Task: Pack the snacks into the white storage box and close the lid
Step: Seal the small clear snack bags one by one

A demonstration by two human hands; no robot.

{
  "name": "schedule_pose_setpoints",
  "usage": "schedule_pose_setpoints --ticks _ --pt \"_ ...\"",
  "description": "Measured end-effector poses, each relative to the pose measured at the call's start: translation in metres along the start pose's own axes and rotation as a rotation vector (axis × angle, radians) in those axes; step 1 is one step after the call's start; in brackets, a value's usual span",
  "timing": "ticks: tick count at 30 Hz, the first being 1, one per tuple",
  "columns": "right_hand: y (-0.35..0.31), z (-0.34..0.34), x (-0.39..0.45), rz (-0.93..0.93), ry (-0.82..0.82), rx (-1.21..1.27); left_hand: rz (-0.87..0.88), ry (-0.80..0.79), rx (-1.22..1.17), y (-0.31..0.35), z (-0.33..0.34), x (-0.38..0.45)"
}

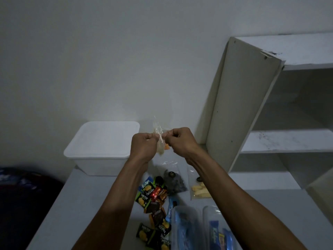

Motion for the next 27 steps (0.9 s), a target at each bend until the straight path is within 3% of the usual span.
schedule_pose_setpoints --ticks 4,8,11,15,20,27 --pt "-0.002 0.002 -0.003 -0.019 0.042 -0.126 0.011 0.004 -0.005 -0.005 -0.002 -0.001" --pt "-0.016 -0.002 -0.008 -0.06 -0.07 -0.384 0.076 0.071 0.036 -0.011 -0.022 0.003" --pt "-0.019 -0.003 -0.008 -0.062 -0.171 -0.496 0.11 -0.051 0.111 -0.016 -0.028 0.011" --pt "-0.022 0.0 -0.011 -0.083 -0.216 -0.518 0.155 -0.118 -0.04 -0.019 -0.034 0.01" --pt "-0.005 -0.002 -0.025 -0.105 -0.111 -0.247 0.094 -0.074 -0.25 -0.034 -0.044 0.005" --pt "0.032 0.008 -0.032 -0.131 0.252 -0.011 0.043 -0.07 -0.288 -0.056 -0.044 0.004"
Point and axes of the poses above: each hand's wrist, its own x-axis towards the middle knuckle, its own z-axis out of the palm, y = z × x, the point moved 7 cm from there along x, towards the middle knuckle, and after that the axes turned 15 degrees about -y, right-handed, at the moved point
